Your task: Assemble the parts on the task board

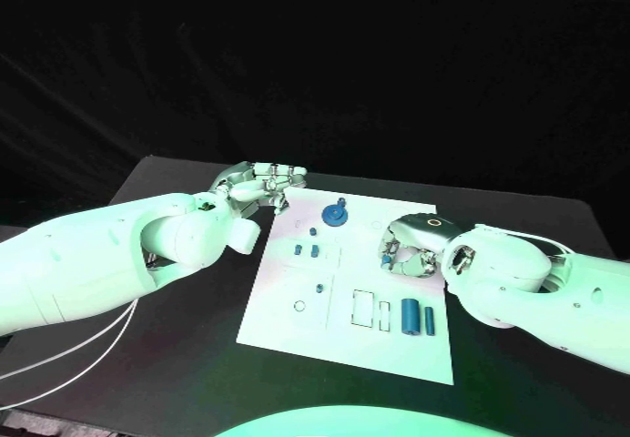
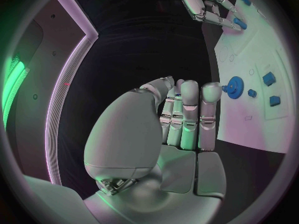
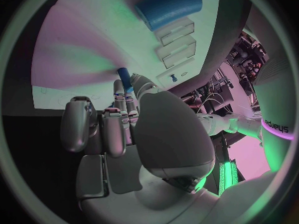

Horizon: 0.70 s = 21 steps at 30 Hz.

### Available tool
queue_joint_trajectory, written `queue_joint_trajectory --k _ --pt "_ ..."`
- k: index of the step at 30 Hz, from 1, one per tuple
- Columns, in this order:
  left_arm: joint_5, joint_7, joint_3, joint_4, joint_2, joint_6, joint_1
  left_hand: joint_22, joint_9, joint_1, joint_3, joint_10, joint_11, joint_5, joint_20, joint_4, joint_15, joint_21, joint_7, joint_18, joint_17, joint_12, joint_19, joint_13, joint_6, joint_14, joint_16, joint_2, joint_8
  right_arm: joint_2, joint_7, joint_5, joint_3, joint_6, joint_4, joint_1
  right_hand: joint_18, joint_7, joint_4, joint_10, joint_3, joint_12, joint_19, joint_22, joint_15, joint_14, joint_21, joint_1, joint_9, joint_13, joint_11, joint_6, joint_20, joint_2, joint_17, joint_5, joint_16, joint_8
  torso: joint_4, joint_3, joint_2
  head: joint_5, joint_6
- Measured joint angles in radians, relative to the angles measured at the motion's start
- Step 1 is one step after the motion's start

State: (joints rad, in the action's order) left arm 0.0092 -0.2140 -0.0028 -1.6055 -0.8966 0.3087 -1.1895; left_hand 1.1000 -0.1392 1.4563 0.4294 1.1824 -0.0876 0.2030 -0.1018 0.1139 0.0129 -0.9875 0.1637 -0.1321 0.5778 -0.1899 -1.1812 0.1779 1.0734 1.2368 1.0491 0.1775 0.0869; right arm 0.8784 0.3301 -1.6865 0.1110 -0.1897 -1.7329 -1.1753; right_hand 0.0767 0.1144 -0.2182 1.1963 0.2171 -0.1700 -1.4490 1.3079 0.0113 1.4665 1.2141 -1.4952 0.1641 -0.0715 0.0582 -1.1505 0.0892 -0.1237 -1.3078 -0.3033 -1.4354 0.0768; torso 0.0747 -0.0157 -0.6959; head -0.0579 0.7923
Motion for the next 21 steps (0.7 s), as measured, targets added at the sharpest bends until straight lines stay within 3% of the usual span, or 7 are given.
queue_joint_trajectory --k 21 --pt "0.0 0.008 0.0 -0.001 -0.001 -0.005 0.0 -0.004 0.001 0.0 -0.003 0.0 0.0 0.0 0.0 0.003 0.0 0.0 0.0 0.0 -0.006 -0.004 0.0 0.001 0.0 0.0 0.0 0.0 0.0 -0.014 0.021 -0.028 0.001 -0.024 0.007 0.012 0.0 0.0 0.025 0.024 0.066 0.017 -0.004 0.0 0.001 -0.001 0.011 -0.019 0.004 0.002 0.002 -0.025 -0.004 0.003 0.0 0.038 -0.004 -0.003 -0.0004 0.0 0.001 0.005 0.0"
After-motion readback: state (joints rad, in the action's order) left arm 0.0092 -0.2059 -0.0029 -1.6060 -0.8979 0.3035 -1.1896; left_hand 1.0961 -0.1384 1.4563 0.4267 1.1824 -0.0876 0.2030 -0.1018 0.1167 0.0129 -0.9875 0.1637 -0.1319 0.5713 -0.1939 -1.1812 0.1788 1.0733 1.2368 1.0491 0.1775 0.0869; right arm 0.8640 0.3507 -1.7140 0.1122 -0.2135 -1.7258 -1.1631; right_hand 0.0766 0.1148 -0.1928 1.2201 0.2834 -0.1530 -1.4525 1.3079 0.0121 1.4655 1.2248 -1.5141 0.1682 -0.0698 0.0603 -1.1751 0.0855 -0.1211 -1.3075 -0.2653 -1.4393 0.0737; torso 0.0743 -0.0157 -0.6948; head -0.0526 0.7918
